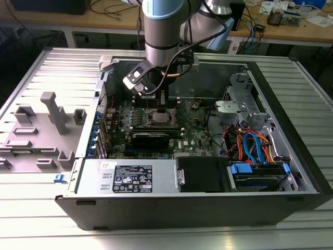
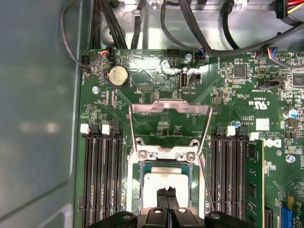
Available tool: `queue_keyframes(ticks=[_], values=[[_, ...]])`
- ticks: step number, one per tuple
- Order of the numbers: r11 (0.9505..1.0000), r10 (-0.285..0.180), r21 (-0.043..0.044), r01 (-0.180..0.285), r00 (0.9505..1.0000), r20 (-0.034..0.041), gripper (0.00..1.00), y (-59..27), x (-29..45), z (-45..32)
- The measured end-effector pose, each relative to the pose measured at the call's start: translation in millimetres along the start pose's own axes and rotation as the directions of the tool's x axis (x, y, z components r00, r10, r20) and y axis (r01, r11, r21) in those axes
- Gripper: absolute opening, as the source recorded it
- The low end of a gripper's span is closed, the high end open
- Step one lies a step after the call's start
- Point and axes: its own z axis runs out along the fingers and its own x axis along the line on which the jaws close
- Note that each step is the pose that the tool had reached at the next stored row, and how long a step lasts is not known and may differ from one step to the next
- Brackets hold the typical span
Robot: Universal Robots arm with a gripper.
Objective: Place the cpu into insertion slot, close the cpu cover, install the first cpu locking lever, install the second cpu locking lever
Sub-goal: 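Close the cpu cover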
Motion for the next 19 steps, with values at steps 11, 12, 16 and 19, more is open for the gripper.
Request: queue_keyframes(ticks=[11,12,16,19], values=[[0.9994,0.001,0.0347,-0.001,1.0,-0.0015,0.11,8.3,0.0,-7.5],[0.9994,0.001,0.0348,-0.001,1.0,-0.0018,0.11,8.4,0.0,-7.5],[0.9994,0.001,0.0351,-0.001,1.0,-0.0015,0.11,8.5,-0.1,-7.6],[0.9994,0.001,0.0352,-0.001,1.0,-0.0015,0.11,8.5,-0.1,-7.6]])
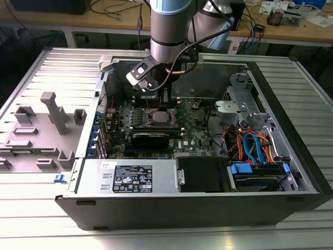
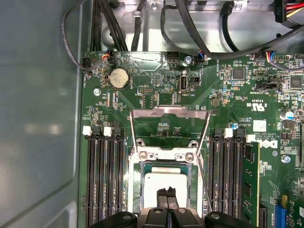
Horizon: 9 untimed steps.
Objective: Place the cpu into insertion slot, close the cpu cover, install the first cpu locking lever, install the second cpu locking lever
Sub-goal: 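Close the cpu cover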
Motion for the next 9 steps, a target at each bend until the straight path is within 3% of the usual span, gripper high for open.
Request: queue_keyframes(ticks=[9], values=[[1.0,0.0,0.0,0.0,1.0,0.0,0.11,2.7,-0.1,0.0]])
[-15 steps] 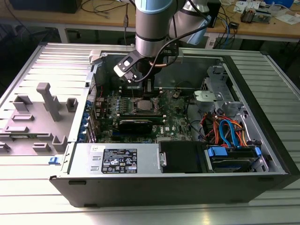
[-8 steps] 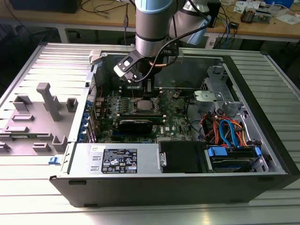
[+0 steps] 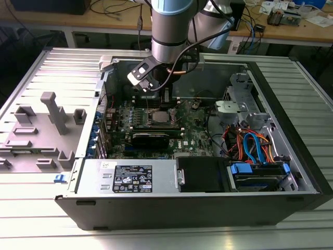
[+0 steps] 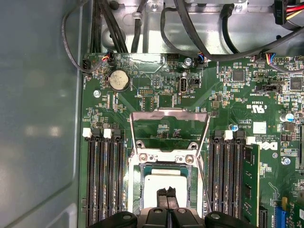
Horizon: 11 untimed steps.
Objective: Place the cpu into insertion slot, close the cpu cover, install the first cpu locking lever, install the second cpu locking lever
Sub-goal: 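Close the cpu cover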
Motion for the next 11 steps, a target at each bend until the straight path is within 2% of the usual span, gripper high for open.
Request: queue_keyframes(ticks=[2,4,11], values=[[1.0,0.0,0.0,0.0,1.0,0.0,0.11,0.1,0.0,0.0],[1.0,0.0,0.0,0.0,1.0,-0.0001,0.11,4.9,-0.1,0.0],[1.0,0.0,0.0,0.0,1.0,0.0,0.11,5.0,-0.1,0.0]])
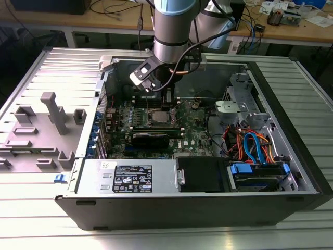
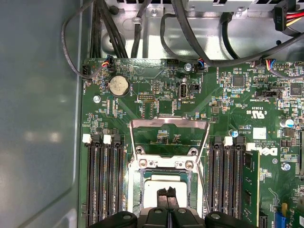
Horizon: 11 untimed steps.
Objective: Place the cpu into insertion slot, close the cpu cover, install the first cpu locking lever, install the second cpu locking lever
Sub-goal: 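Close the cpu cover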
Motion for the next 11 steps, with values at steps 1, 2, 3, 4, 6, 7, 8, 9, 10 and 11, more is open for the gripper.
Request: queue_keyframes(ticks=[1,2,3,4,6,7,8,9,10,11], values=[[1.0,0.0,0.0,0.0,1.0,0.0,0.11,0.0,0.0,0.0],[1.0,0.0,0.0001,0.0,1.0,0.0001,0.11,0.1,0.1,-0.4],[1.0,0.0,0.0002,0.0,1.0,0.0001,0.11,0.1,0.1,-1.1],[1.0,0.0,0.0002,0.0,1.0,0.0,0.11,0.1,0.1,-1.8],[1.0,0.0,0.0006,0.0,1.0,0.0,0.11,0.2,0.1,-4.0],[1.0,0.0,0.0009,0.0,1.0,0.0,0.11,0.3,0.1,-5.0],[1.0,0.0,0.0013,0.0,1.0,-0.0001,0.11,0.4,0.1,-6.5],[1.0,0.0,0.0016,0.0,1.0,0.0,0.11,0.5,0.2,-7.3],[1.0,0.0,0.002,0.0,1.0,-0.0001,0.11,0.6,0.2,-8.3],[1.0,0.0,0.0024,0.0,1.0,-0.0001,0.11,0.6,0.2,-9.2]])
